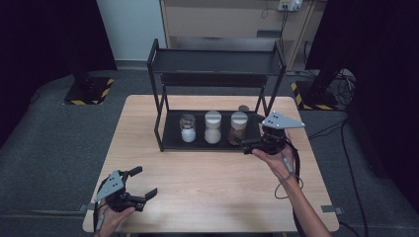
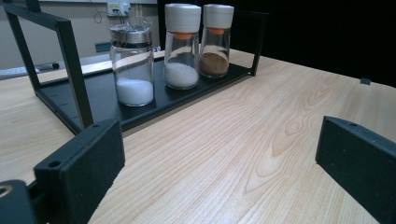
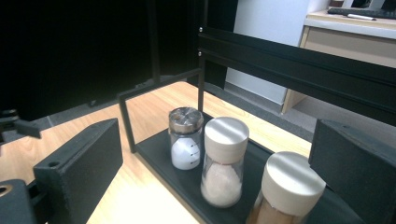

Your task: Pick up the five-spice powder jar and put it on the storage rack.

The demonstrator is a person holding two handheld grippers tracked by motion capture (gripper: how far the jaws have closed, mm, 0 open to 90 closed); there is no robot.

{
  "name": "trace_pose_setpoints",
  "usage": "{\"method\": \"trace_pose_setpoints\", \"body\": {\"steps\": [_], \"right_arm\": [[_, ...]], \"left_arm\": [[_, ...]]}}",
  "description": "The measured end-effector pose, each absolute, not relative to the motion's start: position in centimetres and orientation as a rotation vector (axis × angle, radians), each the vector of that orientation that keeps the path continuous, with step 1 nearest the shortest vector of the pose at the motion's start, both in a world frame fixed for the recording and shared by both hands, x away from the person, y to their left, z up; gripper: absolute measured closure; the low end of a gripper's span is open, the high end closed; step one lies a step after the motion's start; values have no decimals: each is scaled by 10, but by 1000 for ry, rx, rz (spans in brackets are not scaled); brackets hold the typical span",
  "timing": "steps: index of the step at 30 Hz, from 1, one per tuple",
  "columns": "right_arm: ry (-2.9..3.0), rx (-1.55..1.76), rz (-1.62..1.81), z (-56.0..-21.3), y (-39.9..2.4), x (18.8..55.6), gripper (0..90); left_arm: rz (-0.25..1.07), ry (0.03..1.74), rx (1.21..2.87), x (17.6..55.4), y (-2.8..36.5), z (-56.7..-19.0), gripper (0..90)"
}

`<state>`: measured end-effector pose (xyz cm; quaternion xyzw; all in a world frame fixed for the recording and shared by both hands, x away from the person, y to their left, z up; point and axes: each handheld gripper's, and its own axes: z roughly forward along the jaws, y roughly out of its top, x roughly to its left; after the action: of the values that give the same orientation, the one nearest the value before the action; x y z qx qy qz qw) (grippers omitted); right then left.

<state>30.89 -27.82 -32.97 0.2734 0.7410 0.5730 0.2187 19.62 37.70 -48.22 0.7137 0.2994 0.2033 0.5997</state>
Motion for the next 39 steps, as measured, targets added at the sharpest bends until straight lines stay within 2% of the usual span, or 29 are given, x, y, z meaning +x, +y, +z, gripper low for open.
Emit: {"method": "trace_pose_setpoints", "body": {"steps": [23, 39], "right_arm": [[2026, 779, 1576, -353, -331, 237, 31], [2021, 882, 1530, -401, -357, 204, 35]], "left_arm": [[483, 701, 1643, 195, 378, -483, 0], [488, 704, 1644, 194, 377, -483, 0]]}}
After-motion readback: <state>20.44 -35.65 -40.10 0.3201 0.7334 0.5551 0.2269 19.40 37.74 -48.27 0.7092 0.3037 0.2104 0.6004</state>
